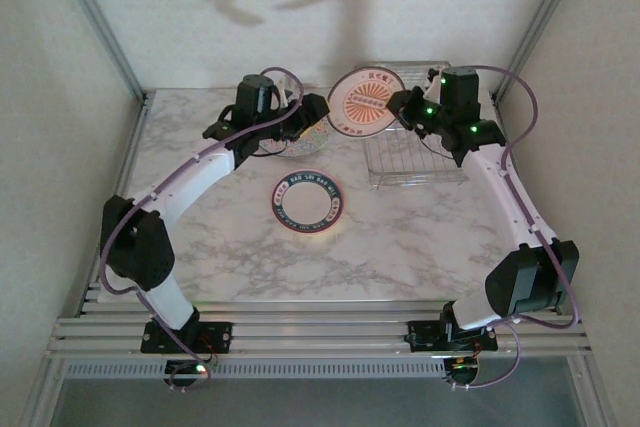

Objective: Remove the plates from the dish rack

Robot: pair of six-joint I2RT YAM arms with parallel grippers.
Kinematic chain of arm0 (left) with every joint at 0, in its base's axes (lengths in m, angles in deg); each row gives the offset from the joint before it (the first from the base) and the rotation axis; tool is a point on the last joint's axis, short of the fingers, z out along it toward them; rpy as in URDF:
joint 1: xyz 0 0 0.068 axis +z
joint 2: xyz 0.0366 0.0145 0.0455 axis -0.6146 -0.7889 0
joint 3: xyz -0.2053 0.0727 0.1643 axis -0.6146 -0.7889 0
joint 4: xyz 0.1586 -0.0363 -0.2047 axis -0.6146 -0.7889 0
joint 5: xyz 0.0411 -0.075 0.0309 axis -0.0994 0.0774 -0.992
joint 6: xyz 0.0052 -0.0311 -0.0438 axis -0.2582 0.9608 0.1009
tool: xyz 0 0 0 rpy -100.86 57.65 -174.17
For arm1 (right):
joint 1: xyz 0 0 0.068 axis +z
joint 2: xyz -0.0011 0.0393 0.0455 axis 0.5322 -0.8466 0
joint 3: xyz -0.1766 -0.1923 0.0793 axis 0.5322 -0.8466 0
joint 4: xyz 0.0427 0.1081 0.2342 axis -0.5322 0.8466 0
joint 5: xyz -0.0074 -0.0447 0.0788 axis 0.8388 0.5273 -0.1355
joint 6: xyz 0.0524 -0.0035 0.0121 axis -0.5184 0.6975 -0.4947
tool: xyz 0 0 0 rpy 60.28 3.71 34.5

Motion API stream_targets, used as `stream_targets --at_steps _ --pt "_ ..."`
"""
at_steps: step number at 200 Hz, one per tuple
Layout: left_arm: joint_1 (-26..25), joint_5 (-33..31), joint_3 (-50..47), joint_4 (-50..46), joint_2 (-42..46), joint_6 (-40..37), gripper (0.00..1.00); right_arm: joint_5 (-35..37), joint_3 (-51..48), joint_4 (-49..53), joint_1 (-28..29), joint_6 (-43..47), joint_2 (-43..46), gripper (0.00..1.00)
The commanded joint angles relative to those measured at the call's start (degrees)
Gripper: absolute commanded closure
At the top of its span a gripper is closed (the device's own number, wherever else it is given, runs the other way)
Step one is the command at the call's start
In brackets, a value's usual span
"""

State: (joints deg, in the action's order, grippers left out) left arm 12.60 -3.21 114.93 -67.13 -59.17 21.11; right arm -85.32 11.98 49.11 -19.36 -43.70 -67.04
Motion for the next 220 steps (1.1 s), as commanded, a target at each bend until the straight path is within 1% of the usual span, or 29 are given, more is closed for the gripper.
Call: stream_targets --at_steps 1,52,70,82,108,115,138,186,192,209,220 --pt "-0.3 2.0 1.8 2.5 -0.7 1.8 0.34 -5.5 -0.4 -5.5 0.1 -4.1 2.0 1.0" --pt "-0.3 2.3 0.3 6.0 -0.7 4.5 0.49 -9.5 -2.4 -8.2 0.0 -7.5 0.2 1.0" --pt "-0.3 2.6 -0.5 7.2 -0.6 5.4 0.62 -10.1 -2.7 -8.7 0.1 -8.0 -0.4 1.0" --pt "-0.3 2.6 -0.8 7.3 -0.4 5.7 0.68 -10.4 -2.7 -8.6 0.1 -8.1 -0.8 1.0" --pt "-0.3 2.6 -1.1 7.3 -0.4 5.8 0.72 -12.4 -1.9 -8.0 0.4 -8.6 -2.3 1.0" --pt "-0.3 2.6 -1.1 7.4 -0.4 5.8 0.77 -12.5 -1.6 -7.3 0.5 -8.2 -2.6 1.0" --pt "-0.3 2.6 -1.1 7.9 -0.5 6.2 1.0 -12.1 -1.7 -5.1 0.6 -7.1 -2.9 1.0" --pt "-0.3 2.9 -1.0 7.6 -0.1 6.1 1.0 -11.5 -1.6 -3.3 0.6 -5.2 -2.9 1.0" --pt "-0.3 2.9 -1.0 7.6 0.1 6.1 1.0 -11.1 -1.4 -2.5 0.6 -4.6 -2.9 0.94" --pt "0.1 3.3 -1.5 7.7 0.6 6.0 1.0 -8.8 -1.0 0.2 0.6 -1.9 -2.1 0.7" --pt "0.4 3.5 -2.0 7.5 1.3 5.8 1.0 -6.5 -1.0 1.9 0.7 0.3 -1.2 0.58"
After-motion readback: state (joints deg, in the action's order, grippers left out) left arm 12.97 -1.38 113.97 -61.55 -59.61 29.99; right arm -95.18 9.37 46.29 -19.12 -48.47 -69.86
